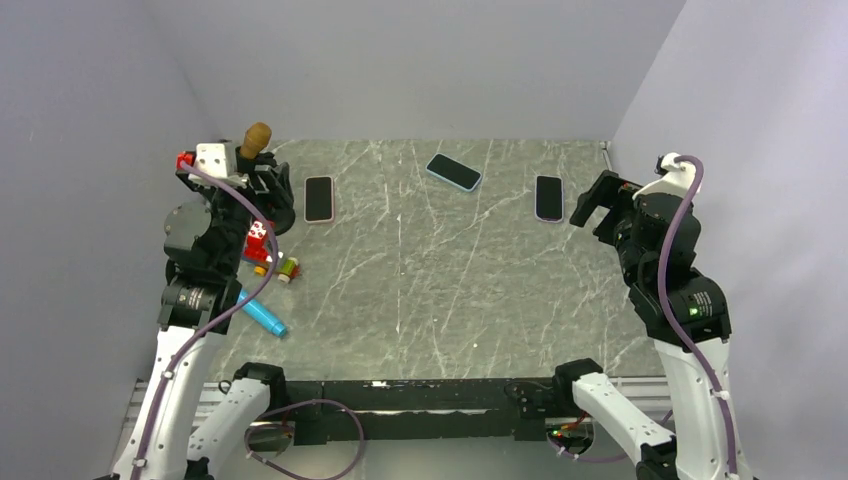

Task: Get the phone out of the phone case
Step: Pick up the phone at the center of the board.

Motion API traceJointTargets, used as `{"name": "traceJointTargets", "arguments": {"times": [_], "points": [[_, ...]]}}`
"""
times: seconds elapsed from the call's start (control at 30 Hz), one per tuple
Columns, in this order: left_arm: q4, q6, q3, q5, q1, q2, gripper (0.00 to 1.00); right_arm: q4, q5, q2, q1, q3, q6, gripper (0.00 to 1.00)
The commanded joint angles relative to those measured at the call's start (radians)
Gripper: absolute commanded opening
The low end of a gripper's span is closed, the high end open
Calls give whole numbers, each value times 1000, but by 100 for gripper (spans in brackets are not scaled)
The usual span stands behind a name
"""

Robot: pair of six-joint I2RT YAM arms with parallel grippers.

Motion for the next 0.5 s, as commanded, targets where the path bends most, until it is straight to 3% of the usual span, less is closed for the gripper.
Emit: {"name": "traceJointTargets", "arguments": {"times": [0.0, 0.13, 0.47], "points": [[64, 30, -6, 43, -11, -13, 99, 7, 34, 2, -4, -16, 36, 100], [73, 8, -22, 83, -22, -6, 99, 6, 69, 41, -3, -32, 59, 100], [161, -83, -89, 235, -67, 30, 99, 189, 17, 165, -4, -201, 86, 100]]}}
